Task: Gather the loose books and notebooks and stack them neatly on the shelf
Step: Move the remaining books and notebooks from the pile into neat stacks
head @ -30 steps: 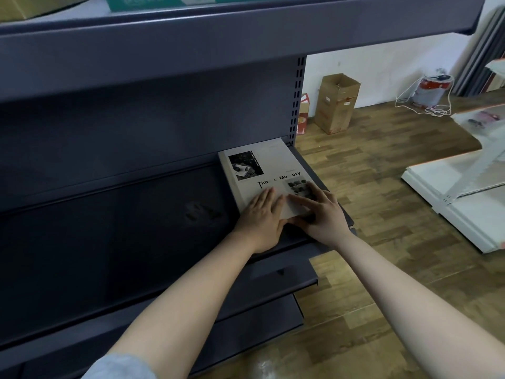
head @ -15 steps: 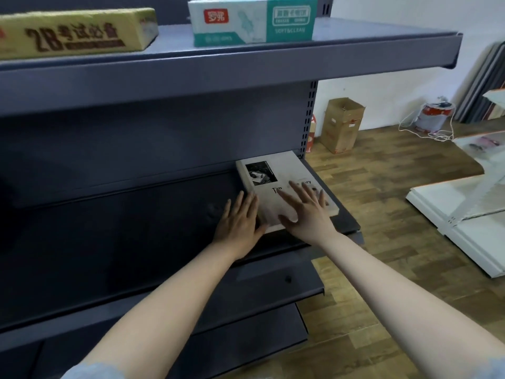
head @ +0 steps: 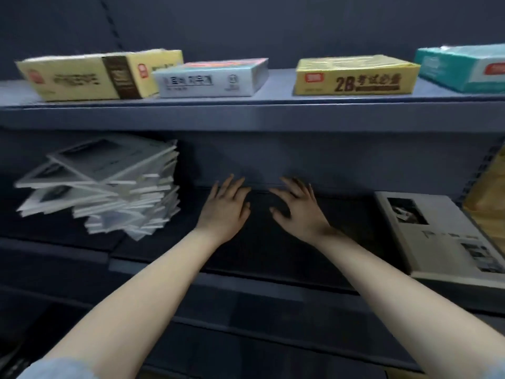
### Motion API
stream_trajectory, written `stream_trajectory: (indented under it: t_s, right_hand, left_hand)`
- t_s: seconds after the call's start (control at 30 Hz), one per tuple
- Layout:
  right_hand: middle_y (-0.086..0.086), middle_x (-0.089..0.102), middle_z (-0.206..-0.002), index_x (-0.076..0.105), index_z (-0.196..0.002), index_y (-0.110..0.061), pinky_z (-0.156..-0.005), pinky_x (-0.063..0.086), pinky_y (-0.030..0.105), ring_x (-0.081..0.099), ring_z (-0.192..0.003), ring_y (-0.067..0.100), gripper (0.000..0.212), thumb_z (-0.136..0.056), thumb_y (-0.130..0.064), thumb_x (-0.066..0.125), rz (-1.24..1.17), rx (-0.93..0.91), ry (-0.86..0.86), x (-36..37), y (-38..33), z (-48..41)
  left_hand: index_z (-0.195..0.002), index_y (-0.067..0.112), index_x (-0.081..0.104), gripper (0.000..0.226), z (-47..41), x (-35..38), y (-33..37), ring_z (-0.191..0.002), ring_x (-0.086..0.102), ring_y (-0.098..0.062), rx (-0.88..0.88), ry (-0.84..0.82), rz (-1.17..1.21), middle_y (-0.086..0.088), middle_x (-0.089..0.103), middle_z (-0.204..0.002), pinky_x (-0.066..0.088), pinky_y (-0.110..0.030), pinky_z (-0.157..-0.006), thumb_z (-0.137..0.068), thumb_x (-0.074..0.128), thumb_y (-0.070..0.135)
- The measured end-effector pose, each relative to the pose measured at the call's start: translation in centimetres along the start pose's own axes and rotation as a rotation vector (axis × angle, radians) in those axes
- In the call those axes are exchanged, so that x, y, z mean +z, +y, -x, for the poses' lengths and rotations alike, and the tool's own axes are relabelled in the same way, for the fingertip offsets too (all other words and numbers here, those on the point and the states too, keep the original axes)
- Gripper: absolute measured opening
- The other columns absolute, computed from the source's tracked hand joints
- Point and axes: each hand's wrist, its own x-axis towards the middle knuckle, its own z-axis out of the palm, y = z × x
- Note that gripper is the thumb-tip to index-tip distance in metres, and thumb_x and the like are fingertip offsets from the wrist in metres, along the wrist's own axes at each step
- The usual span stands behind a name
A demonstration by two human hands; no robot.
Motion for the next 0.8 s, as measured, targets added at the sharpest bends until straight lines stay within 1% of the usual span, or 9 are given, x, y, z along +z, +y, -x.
stream_trajectory:
  t_s: [0.07, 0.13, 0.17, 0.3, 0.4, 0.5, 0.6, 0.7, 0.8]
  right_hand:
    - [0.002, 0.023, -0.154, 0.046, -0.138, -0.023, -0.118, 0.003, 0.045, 0.014, -0.143, 0.025, 0.049, -0.092, -0.035, 0.054, -0.036, -0.069, 0.000, 1.4, -3.1, -2.3]
    - [0.004, 0.026, -0.153, 0.048, -0.137, -0.022, -0.118, 0.007, 0.047, 0.018, -0.142, 0.026, 0.048, -0.091, -0.033, 0.056, -0.079, -0.134, -0.001, 2.6, -6.2, -4.5]
    - [0.005, 0.028, -0.153, 0.049, -0.136, -0.021, -0.117, 0.009, 0.047, 0.020, -0.141, 0.028, 0.048, -0.090, -0.032, 0.058, -0.100, -0.164, 0.002, 3.2, -7.7, -5.4]
    - [0.010, 0.033, -0.150, 0.052, -0.133, -0.015, -0.117, 0.010, 0.048, 0.024, -0.140, 0.033, 0.046, -0.089, -0.026, 0.061, -0.154, -0.286, 0.013, 4.9, -13.7, -8.6]
    - [0.008, 0.030, -0.151, 0.051, -0.134, -0.016, -0.117, 0.008, 0.043, 0.020, -0.141, 0.030, 0.047, -0.089, -0.025, 0.060, -0.193, -0.351, -0.003, 6.1, -17.7, -10.4]
    - [0.007, 0.027, -0.153, 0.048, -0.136, -0.017, -0.117, 0.010, 0.039, 0.017, -0.142, 0.030, 0.049, -0.089, -0.027, 0.059, -0.199, -0.409, -0.023, 7.4, -21.0, -11.7]
    - [0.006, 0.022, -0.155, 0.043, -0.140, -0.018, -0.116, 0.004, 0.038, 0.012, -0.144, 0.029, 0.052, -0.091, -0.032, 0.056, -0.157, -0.454, -0.032, 8.7, -23.6, -13.0]
    - [0.000, 0.014, -0.158, 0.027, -0.148, -0.023, -0.117, 0.001, 0.040, 0.006, -0.145, 0.025, 0.061, -0.094, -0.040, 0.050, -0.059, -0.446, -0.086, 10.0, -25.2, -13.8]
    - [0.001, 0.027, -0.153, 0.020, -0.149, -0.021, -0.117, 0.005, 0.042, 0.018, -0.141, 0.024, 0.064, -0.094, -0.039, 0.047, 0.061, -0.430, -0.080, 11.0, -25.8, -14.0]
  left_hand:
    - [-0.134, 0.010, 0.048, 0.046, 1.5, -1.6, -3.3, -0.143, 0.022, -0.027, -0.070, 0.053, -0.008, -0.008, 0.034, -0.150, 0.012, -0.042, -0.116, -0.095, 0.034, 0.030]
    - [-0.118, 0.006, 0.061, 0.049, 3.1, -2.7, -6.6, -0.129, 0.045, -0.035, -0.114, 0.131, -0.020, -0.015, 0.053, -0.134, 0.029, -0.047, -0.109, -0.086, 0.034, 0.030]
    - [-0.113, 0.005, 0.064, 0.048, 3.8, -3.2, -8.2, -0.123, 0.051, -0.037, -0.137, 0.165, -0.020, -0.016, 0.058, -0.129, 0.034, -0.049, -0.105, -0.083, 0.035, 0.029]
    - [-0.107, 0.003, 0.065, 0.048, 6.6, -5.8, -13.1, -0.115, 0.055, -0.040, -0.234, 0.176, -0.059, -0.018, 0.062, -0.121, 0.043, -0.048, -0.096, -0.076, 0.037, 0.026]
    - [-0.112, -0.001, 0.061, 0.051, 9.0, -6.9, -16.4, -0.118, 0.052, -0.039, -0.324, 0.140, -0.133, -0.020, 0.057, -0.125, 0.043, -0.046, -0.098, -0.077, 0.034, 0.025]
    - [-0.129, 0.003, 0.051, 0.055, 11.5, -7.3, -18.8, -0.125, 0.044, -0.031, -0.427, 0.132, -0.164, -0.013, 0.051, -0.133, 0.033, -0.040, -0.107, -0.085, 0.029, 0.027]
    - [-0.133, 0.003, 0.048, 0.045, 13.6, -6.9, -20.8, -0.133, 0.038, -0.028, -0.458, 0.188, -0.158, -0.012, 0.047, -0.140, 0.022, -0.038, -0.114, -0.091, 0.045, 0.019]
    - [-0.135, 0.005, 0.047, 0.046, 14.9, -6.7, -22.0, -0.136, 0.035, -0.026, -0.448, 0.204, -0.181, -0.010, 0.046, -0.142, 0.019, -0.036, -0.114, -0.092, 0.050, 0.019]
    - [-0.135, 0.005, 0.048, 0.045, 15.2, -6.6, -22.8, -0.135, 0.036, -0.024, -0.461, 0.231, -0.181, -0.008, 0.047, -0.141, 0.021, -0.037, -0.113, -0.092, 0.051, 0.019]
